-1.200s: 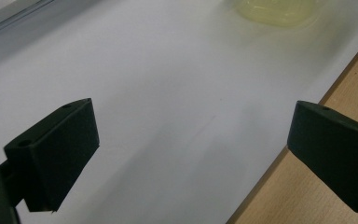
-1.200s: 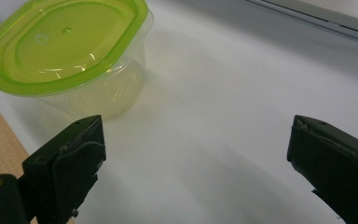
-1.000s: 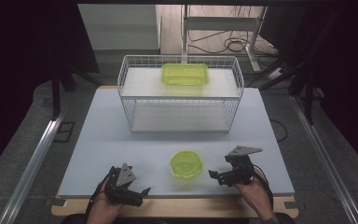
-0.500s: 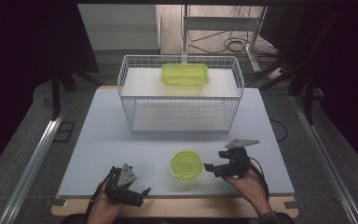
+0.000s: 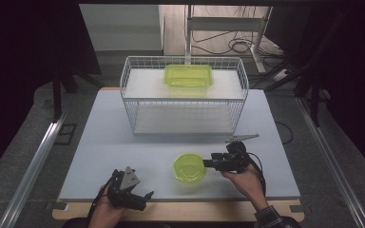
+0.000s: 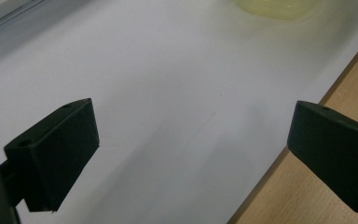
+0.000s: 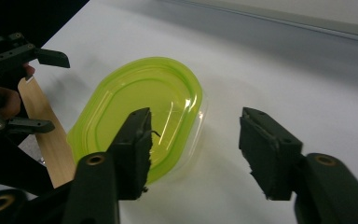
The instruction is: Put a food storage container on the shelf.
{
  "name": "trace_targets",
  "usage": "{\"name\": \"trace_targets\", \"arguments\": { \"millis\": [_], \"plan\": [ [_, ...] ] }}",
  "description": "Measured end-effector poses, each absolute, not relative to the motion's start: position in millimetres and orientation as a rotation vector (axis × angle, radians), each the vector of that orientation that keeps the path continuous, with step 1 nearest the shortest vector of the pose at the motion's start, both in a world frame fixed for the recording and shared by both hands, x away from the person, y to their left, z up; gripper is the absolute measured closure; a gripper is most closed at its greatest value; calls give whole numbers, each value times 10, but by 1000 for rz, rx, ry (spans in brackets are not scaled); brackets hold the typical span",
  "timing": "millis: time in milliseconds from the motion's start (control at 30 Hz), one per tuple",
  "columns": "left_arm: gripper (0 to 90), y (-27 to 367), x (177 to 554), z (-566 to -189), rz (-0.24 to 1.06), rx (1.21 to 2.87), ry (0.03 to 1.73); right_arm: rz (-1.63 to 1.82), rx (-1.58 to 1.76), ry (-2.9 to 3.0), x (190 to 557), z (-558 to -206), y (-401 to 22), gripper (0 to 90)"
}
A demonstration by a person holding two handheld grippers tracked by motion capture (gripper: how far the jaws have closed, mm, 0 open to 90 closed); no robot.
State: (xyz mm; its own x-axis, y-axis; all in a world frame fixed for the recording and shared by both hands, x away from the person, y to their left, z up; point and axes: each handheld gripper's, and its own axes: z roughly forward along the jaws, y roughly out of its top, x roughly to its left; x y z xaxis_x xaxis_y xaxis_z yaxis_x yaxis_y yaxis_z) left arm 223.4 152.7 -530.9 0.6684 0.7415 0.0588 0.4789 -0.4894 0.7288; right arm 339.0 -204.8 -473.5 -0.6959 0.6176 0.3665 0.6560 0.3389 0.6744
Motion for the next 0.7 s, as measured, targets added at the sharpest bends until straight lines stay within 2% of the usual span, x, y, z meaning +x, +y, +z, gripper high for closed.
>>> {"name": "trace_targets", "arguments": {
  "millis": [167, 467, 700],
  "plan": [
    [18, 1527, 2234, -5309, 482, 2181, 936, -1274, -1217, -2475, 3486, -4793, -2017, 539],
    [18, 1521, 2234, -5311, 483, 2185, 933, -1209, -1227, -2389, 3585, -4903, -1977, 623],
    [18, 1519, 2233, -5313, 482, 2187, 932, -1182, -1235, -2289, 3625, -4934, -1976, 746]
  ]
}}
